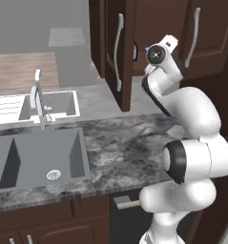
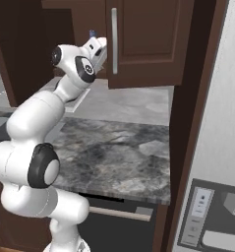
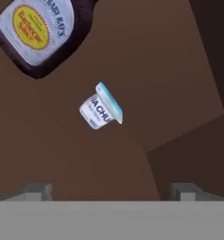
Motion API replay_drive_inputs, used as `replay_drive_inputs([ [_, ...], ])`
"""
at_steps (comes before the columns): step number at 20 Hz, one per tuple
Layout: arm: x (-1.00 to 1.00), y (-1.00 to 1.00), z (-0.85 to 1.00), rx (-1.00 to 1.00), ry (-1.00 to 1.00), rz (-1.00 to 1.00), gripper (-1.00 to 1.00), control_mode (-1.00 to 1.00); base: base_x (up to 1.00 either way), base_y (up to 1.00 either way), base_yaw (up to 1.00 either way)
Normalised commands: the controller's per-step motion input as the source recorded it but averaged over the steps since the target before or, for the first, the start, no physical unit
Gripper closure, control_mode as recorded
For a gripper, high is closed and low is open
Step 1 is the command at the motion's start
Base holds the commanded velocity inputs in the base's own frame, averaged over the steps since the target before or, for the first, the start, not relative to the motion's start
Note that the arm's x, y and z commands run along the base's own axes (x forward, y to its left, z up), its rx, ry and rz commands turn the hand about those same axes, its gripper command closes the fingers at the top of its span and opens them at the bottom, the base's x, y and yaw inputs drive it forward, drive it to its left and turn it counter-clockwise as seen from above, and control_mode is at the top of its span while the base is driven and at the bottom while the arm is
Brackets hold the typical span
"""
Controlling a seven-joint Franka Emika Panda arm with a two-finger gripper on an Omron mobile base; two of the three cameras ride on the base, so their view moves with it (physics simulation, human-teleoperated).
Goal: The dining table condiment station is running low on condiment bottle. Refill the condiment station by opening the cabinet and taking the condiment bottle from the cabinet and placing it on the dining table.
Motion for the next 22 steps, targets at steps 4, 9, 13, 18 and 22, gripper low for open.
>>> replay_drive_inputs([
  [4, 0.00, -0.39, 0.00, 0.00, 0.04, 0.00, -1.00, -1.00, 0.00, 0.00, 0.00],
  [9, -0.10, -0.57, 0.00, 0.00, 0.02, 0.00, -1.00, -1.00, 0.00, 0.00, 0.00],
  [13, -0.70, -0.66, 0.00, 0.00, -0.01, -0.02, -1.00, -1.00, 0.00, 0.00, 0.00],
  [18, -0.96, -0.61, 0.00, 0.00, -0.07, -0.07, -1.00, -1.00, 0.00, 0.00, 0.00],
  [22, -0.93, -0.58, 0.00, 0.00, -0.07, -0.08, -1.00, -1.00, 0.00, 0.00, 0.00],
])
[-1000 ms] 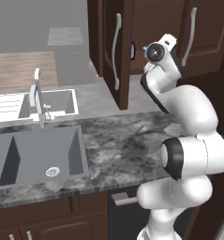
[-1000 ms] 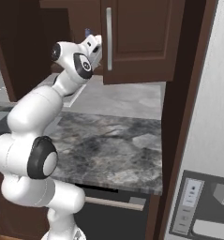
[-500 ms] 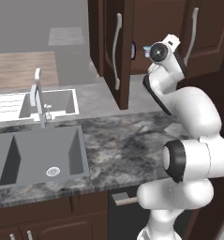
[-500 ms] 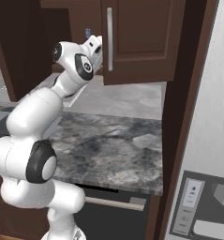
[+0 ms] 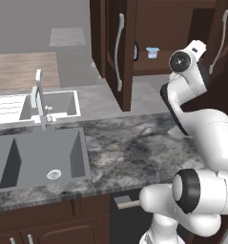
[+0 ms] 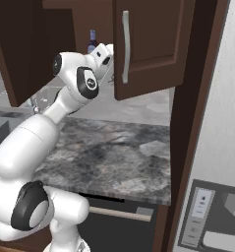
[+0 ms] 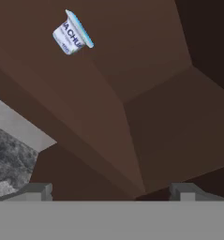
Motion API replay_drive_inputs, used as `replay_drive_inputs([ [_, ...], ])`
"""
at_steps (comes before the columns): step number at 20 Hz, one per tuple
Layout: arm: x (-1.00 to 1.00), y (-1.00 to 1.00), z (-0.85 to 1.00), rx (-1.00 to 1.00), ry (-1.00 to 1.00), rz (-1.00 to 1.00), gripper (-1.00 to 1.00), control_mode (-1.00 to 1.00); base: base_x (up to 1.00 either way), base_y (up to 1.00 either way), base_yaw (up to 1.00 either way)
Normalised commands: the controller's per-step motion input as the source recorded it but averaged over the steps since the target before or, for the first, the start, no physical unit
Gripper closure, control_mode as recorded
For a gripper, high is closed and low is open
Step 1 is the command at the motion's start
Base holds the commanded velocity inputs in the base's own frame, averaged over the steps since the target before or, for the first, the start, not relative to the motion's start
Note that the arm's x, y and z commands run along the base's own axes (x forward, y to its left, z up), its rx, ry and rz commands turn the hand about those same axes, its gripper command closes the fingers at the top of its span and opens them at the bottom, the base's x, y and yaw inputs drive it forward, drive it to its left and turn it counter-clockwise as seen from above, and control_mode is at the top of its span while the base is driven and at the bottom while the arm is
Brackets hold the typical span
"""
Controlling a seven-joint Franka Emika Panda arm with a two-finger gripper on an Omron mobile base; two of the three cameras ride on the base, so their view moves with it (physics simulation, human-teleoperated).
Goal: The dining table condiment station is running low on condiment bottle. Refill the condiment station by opening the cabinet and taking the condiment bottle from the cabinet and placing it on the dining table.
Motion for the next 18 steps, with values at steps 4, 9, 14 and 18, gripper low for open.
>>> replay_drive_inputs([
  [4, -0.81, -0.55, 0.00, 0.00, -0.06, -0.07, -1.00, -1.00, 0.00, 0.00, 0.00],
  [9, -0.49, -0.64, 0.00, 0.00, -0.01, -0.07, -1.00, -1.00, 0.00, 0.00, 0.00],
  [14, -0.33, -0.73, 0.00, 0.00, 0.00, -0.06, -1.00, -1.00, 0.00, 0.00, 0.00],
  [18, -0.30, -0.74, 0.00, 0.00, 0.00, -0.05, -1.00, -1.00, 0.00, 0.00, 0.00],
])
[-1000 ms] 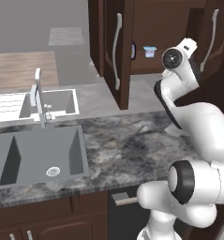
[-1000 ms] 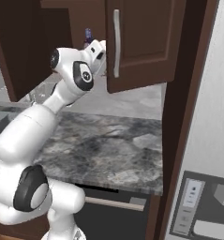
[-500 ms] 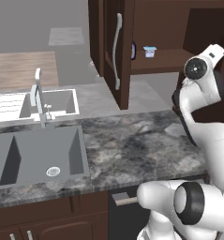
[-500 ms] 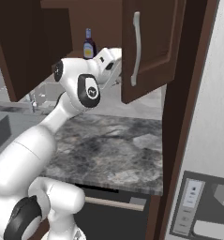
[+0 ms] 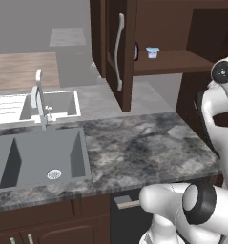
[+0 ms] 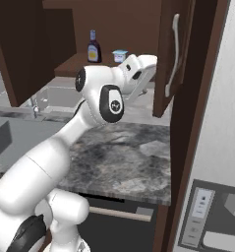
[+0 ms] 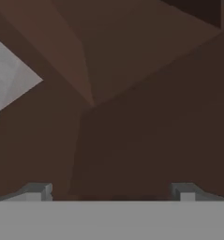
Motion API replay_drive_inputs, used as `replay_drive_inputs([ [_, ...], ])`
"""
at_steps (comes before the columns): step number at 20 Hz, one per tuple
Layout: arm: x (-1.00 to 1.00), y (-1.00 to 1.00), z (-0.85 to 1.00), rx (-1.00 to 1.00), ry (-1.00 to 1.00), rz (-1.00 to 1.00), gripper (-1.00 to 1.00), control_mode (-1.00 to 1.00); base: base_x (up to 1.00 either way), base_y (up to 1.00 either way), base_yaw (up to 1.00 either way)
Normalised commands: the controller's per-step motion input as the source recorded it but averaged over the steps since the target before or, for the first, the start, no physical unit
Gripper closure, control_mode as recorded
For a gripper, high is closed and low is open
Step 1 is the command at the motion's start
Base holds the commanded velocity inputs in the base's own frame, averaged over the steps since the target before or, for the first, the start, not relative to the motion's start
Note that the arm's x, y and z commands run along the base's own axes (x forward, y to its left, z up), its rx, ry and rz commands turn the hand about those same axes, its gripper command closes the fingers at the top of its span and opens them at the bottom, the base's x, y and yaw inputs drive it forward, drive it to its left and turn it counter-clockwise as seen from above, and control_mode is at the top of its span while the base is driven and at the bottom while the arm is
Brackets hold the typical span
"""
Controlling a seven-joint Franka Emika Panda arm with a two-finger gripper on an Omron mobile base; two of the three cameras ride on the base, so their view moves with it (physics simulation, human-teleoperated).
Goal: The dining table condiment station is running low on condiment bottle. Refill the condiment station by opening the cabinet and taking the condiment bottle from the cabinet and placing it on the dining table.
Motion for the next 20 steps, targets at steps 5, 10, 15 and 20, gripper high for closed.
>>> replay_drive_inputs([
  [5, -0.11, -0.70, 0.00, 0.00, 0.00, -0.04, -1.00, -1.00, 0.00, 0.00, 0.00],
  [10, 0.00, -0.68, 0.00, 0.01, 0.00, 0.00, -1.00, -1.00, 0.00, 0.00, 0.00],
  [15, 0.02, -0.39, 0.00, 0.01, 0.00, 0.00, -1.00, -1.00, 0.00, 0.00, 0.00],
  [20, -0.06, 0.22, 0.00, 0.05, 0.00, 0.00, -1.00, -1.00, 0.00, 0.00, 0.00],
])
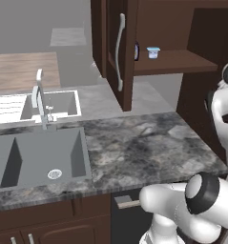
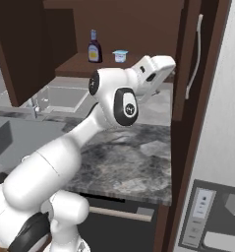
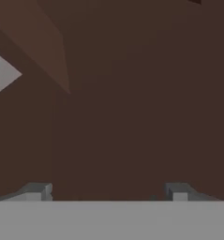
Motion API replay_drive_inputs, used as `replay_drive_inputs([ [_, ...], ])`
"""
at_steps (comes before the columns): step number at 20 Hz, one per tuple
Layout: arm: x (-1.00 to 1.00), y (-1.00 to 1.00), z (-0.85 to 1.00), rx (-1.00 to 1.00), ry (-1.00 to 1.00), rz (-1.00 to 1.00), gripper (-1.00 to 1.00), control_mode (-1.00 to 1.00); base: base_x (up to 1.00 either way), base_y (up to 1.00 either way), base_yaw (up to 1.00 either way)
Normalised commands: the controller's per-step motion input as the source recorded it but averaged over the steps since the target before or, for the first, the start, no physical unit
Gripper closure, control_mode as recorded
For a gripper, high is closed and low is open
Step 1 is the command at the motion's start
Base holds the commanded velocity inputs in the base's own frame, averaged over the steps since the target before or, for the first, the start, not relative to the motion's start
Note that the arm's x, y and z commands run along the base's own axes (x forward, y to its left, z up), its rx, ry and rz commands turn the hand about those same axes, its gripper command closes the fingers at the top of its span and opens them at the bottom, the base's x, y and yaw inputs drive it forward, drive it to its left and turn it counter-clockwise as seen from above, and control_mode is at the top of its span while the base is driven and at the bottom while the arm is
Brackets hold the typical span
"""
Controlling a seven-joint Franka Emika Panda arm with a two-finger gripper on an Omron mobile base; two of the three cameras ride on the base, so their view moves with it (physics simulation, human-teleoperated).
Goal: The dining table condiment station is running low on condiment bottle. Refill the condiment station by opening the cabinet and taking the condiment bottle from the cabinet and placing it on the dining table.
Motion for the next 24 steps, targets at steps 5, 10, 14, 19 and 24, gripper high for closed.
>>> replay_drive_inputs([
  [5, 0.00, 0.80, 0.00, 0.27, -0.07, -0.03, -1.00, -1.00, 0.00, 0.00, 0.00],
  [10, 0.02, 0.73, 0.00, 0.44, -0.11, 0.00, -1.00, -1.00, 0.00, 0.00, 0.00],
  [14, 0.10, 0.78, 0.00, 0.48, -0.14, 0.03, -1.00, -1.00, 0.00, 0.00, 0.00],
  [19, 0.27, 0.78, 0.00, 0.47, -0.20, 0.18, -1.00, -1.00, 0.00, 0.00, 0.00],
  [24, 0.27, 0.71, 0.00, 0.36, -0.37, 0.20, -1.00, -1.00, 0.00, 0.00, 0.00],
])
